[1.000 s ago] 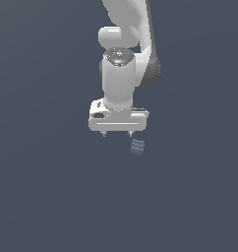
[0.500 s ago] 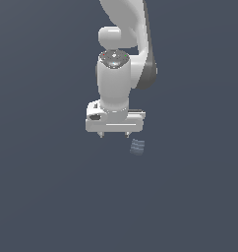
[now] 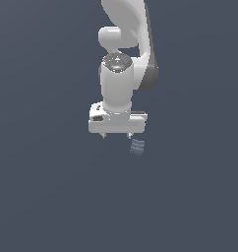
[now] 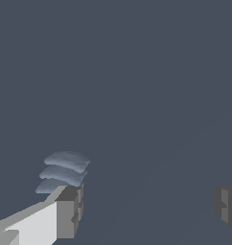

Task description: Pick up the object and move it to a goal position.

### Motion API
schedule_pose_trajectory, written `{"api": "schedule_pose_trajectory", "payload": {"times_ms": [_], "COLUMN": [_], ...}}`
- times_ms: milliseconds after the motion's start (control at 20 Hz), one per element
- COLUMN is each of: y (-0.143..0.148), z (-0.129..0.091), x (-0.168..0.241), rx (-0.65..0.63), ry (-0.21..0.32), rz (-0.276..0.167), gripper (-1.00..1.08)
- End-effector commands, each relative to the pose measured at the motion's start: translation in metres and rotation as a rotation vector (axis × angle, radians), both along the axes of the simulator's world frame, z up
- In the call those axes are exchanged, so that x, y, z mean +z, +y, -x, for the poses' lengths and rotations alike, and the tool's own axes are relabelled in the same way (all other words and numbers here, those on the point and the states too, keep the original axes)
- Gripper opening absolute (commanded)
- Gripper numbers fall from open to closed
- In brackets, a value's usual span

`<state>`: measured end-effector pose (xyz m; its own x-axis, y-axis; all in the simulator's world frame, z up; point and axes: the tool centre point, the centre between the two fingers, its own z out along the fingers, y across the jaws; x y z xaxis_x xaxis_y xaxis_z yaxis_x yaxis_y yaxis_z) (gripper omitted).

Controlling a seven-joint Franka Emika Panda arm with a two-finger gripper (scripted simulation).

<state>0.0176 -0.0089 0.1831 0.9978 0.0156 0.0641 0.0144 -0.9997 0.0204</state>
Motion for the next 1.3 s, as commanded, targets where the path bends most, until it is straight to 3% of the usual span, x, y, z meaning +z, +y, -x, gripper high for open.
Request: {"api": "schedule_pose_trajectory", "payload": {"times_ms": [0, 800, 1250], "y": [0.007, 0.082, 0.101], "z": [0.001, 0.021, 0.030], "x": [-0.006, -0.075, -0.093], "rx": [-0.015, -0.205, -0.256], "ry": [0.004, 0.049, 0.061], "rz": [-0.003, -0.025, -0.028], "gripper": [1.00, 1.00, 1.00]}}
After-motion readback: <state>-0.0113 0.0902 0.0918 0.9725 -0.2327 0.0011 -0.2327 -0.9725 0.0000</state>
